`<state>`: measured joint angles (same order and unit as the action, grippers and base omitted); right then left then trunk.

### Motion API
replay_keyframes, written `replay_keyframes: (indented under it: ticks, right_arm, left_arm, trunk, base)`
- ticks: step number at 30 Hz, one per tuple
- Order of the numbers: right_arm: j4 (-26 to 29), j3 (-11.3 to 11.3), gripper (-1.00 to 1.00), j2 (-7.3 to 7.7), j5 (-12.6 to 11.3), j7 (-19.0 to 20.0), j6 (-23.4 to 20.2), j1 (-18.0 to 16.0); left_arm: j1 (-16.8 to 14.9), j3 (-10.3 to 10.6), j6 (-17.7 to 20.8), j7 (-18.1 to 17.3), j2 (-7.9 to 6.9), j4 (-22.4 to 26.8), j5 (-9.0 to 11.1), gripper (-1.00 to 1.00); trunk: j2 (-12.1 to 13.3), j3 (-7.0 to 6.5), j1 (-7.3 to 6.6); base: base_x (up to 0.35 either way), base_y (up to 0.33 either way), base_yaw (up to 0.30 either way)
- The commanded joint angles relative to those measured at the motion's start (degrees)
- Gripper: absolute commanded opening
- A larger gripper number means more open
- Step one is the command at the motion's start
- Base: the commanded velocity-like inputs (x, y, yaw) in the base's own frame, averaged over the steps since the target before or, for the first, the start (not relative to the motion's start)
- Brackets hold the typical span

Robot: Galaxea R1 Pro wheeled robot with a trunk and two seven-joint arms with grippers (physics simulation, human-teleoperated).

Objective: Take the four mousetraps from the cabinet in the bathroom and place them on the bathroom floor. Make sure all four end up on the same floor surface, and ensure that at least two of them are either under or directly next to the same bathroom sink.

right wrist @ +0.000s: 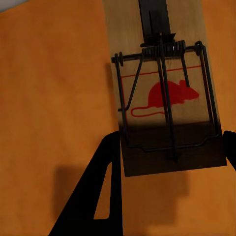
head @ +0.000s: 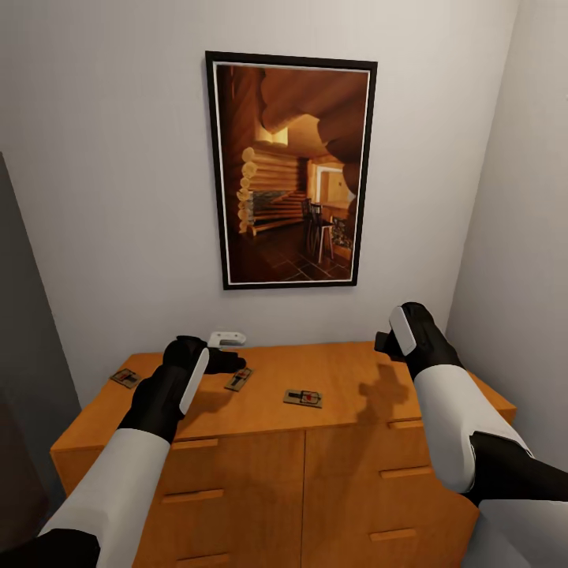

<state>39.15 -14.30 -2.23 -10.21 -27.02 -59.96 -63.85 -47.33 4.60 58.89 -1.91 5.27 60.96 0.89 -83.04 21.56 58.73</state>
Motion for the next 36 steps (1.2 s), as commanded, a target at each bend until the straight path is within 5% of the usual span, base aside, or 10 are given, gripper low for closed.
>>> replay_keyframes:
  ticks: [1,12,22,36]
  right_arm:
    - [0.1,-0.2,-1.00,-0.05,-0.7,-0.5,0.0,0.0]
    - [0.0,-0.2,-1.00,-0.13,-0.8,-0.5,0.0,0.0]
    - [0.0,-0.2,-1.00,-0.13,-0.8,-0.5,0.0,0.0]
    - [-0.3,-0.2,-1.00,-0.14,-0.8,-0.5,0.0,0.0]
  left_arm:
    - [0.0,0.0,0.2,-0.2,0.02,0.1,0.0,1.00]
    - [-3.9,0.1,0.7,-0.6,0.07,-3.5,0.0,1.00]
    - [-9.1,0.1,0.6,-0.6,0.07,-13.1,0.3,1.00]
    - [-10.6,0.1,0.6,-0.6,0.14,-18.5,0.1,1.00]
  trunk:
    - [0.0,0.07,0.00]
    - [0.0,0.07,0.00]
    - [0.0,0.07,0.00]
    - [0.0,0.07,0.00]
  base:
    - [0.000,0.000,0.000]
    - [0.000,0.000,0.000]
    - [0.000,0.000,0.000]
    - [0.000,0.000,0.000]
